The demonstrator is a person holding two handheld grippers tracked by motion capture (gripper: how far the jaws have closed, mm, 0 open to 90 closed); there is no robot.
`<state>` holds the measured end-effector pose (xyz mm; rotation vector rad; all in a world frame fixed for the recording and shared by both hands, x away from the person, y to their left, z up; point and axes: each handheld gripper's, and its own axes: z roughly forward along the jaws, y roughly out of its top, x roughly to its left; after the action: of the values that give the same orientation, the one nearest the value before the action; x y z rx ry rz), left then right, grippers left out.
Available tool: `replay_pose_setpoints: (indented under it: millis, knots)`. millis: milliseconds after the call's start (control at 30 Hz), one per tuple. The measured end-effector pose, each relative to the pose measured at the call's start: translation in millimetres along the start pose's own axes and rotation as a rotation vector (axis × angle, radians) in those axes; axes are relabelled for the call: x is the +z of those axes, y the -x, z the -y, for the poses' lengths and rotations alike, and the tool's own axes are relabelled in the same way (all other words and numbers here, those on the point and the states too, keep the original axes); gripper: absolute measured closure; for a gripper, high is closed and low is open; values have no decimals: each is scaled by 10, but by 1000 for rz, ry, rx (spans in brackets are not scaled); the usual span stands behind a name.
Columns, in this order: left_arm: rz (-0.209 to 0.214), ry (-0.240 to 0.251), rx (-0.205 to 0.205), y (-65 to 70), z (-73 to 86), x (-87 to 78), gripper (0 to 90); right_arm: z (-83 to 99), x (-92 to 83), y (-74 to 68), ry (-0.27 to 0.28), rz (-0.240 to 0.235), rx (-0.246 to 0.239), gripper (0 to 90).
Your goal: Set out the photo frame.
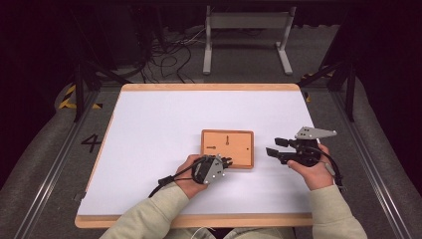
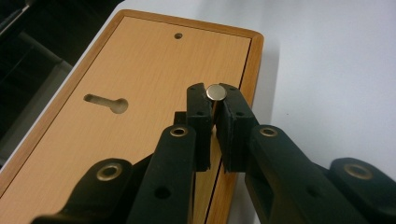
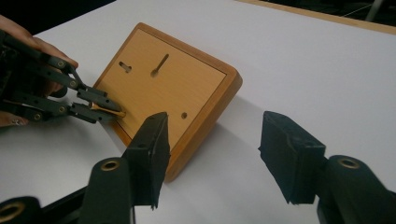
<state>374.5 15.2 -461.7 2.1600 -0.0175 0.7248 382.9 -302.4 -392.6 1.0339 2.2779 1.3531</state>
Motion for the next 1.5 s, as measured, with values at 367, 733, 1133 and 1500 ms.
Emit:
replay_pose_setpoints:
  millis: [367, 733, 1133, 1500]
  knots:
    - [-14, -1, 7, 25, -2, -3, 839, -243, 308, -26, -79, -43, 22, 342]
    - [-18, -2, 12, 43, -2, -3, 839, -339, 754, 84, -207, -87, 105, 288]
    - [-17, -2, 8, 39, -1, -1, 839, -309, 1095, 99, -287, -157, 134, 253]
    - [-19, -3, 7, 39, -4, -4, 837, -275, 1172, 146, -294, -226, 156, 275]
